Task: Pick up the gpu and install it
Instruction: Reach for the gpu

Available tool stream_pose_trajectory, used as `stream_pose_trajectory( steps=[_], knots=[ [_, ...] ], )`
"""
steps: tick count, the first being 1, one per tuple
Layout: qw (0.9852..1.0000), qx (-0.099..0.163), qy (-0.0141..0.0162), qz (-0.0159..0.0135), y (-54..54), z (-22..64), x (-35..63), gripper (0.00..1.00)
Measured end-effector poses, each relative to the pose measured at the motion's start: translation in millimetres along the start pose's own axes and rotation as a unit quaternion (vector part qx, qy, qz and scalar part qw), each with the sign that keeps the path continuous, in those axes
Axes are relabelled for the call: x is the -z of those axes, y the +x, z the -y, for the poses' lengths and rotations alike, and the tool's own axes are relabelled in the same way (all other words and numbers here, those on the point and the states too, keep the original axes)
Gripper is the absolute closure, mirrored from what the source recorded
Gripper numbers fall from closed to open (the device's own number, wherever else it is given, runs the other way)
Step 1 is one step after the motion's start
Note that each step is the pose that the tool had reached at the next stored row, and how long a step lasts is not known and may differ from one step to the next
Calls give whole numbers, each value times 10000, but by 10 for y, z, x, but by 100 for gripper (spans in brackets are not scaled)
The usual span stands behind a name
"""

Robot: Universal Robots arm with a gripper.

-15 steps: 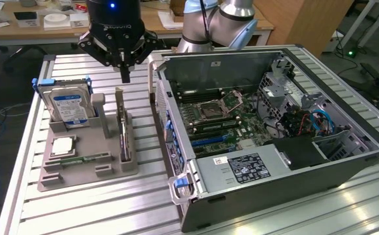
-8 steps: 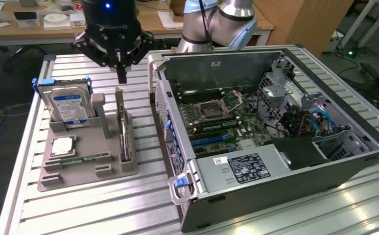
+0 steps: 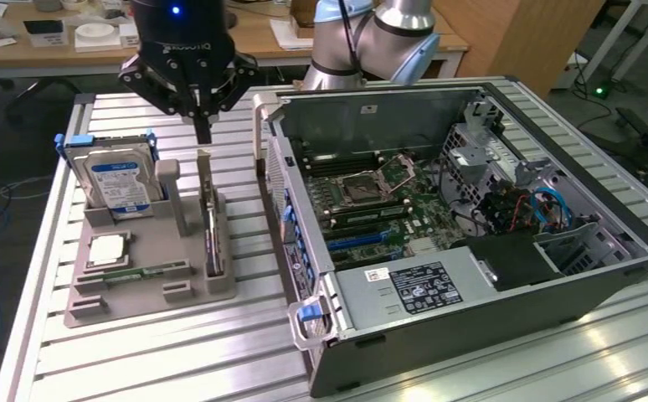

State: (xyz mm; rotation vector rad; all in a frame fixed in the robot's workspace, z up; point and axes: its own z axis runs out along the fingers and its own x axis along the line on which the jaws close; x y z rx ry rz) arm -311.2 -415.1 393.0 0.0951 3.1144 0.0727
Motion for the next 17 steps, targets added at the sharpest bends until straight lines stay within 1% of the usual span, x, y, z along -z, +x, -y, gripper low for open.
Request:
stream_pose_trajectory(
  steps=[17],
  knots=[
    [10000,0,0,0,138,38,4,90]
  ],
)
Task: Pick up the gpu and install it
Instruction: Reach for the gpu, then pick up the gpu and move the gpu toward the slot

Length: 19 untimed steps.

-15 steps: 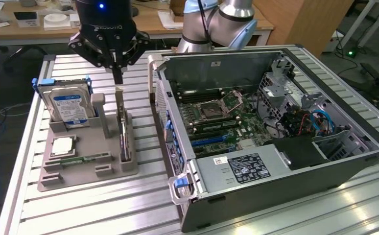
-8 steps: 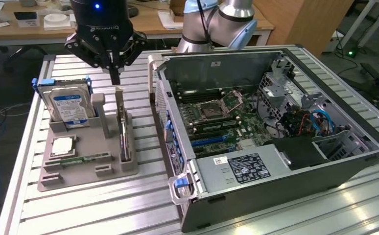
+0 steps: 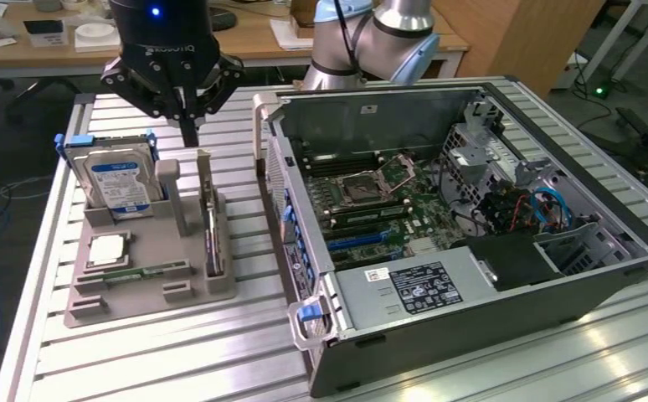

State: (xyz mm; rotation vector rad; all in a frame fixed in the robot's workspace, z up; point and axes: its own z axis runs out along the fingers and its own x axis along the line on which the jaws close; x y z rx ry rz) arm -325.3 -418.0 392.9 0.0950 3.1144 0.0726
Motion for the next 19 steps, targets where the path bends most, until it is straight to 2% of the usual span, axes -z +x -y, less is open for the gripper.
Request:
stream_pose_trajectory(
  steps=[11,19],
  knots=[
    [10000,0,0,0,67,19,1,90],
    [10000,0,0,0,69,19,2,90]
  ],
)
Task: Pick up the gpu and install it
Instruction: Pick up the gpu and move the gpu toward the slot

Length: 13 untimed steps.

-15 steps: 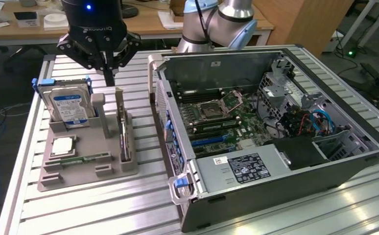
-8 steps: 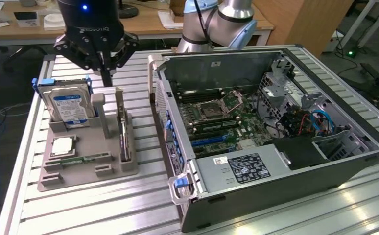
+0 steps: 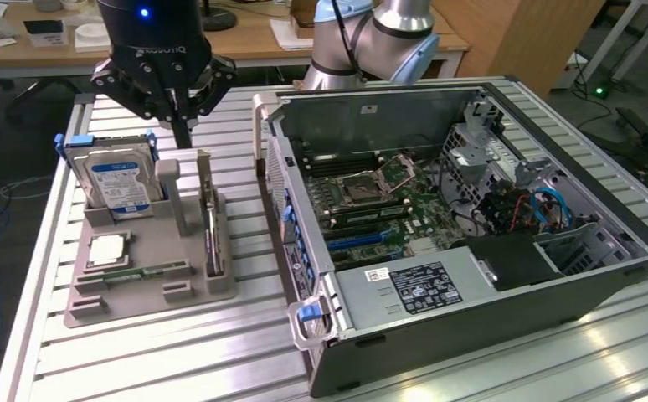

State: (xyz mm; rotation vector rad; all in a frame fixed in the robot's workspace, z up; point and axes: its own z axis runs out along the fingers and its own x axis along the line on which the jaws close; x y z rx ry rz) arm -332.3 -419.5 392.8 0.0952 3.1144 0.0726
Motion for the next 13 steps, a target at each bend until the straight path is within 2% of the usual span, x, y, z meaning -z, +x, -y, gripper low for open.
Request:
stream_pose_trajectory(
  steps=[8,10,11,13],
  knots=[
    [10000,0,0,0,0,0,0,89],
    [10000,0,0,0,0,0,0,77],
    [10000,0,0,0,0,0,0,77],
    [10000,0,0,0,0,0,0,65]
  ],
)
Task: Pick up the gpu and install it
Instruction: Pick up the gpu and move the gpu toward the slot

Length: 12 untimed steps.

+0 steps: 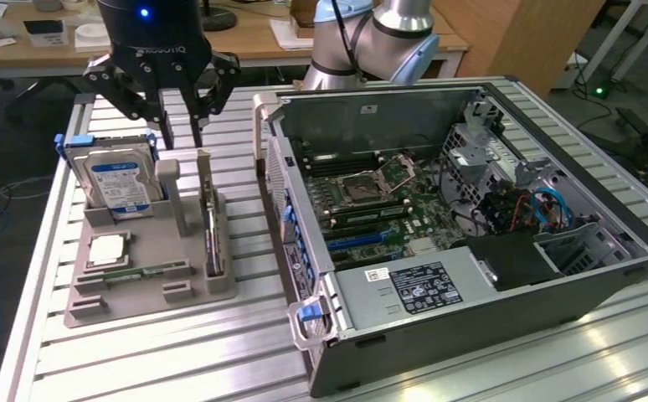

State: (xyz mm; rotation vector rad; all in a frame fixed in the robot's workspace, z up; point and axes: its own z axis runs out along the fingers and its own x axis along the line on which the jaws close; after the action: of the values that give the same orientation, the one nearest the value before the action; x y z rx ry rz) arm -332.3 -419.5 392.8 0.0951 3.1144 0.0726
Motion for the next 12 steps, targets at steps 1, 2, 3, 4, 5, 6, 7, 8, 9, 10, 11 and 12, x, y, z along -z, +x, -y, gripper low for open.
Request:
stream_pose_trajectory(
  steps=[1,2,3,4,5,6,7,8,9,10,11,12],
  knots=[
    [10000,0,0,0,0,0,0,59],
    [10000,0,0,0,2,0,-1,59],
    [10000,-1,0,2,9,1,0,53],
    [10000,0,0,2,10,1,0,47],
    [10000,0,0,2,10,1,0,47],
    [10000,0,0,3,10,1,0,47],
    [10000,0,0,2,10,1,0,42],
    [10000,1,0,2,10,1,0,42],
    [10000,15,0,2,11,1,-1,35],
    [10000,51,-1,0,11,1,-4,35],
    [10000,92,-2,-2,11,1,-9,35],
    [9999,148,-3,-5,12,1,-16,35]
  ],
)
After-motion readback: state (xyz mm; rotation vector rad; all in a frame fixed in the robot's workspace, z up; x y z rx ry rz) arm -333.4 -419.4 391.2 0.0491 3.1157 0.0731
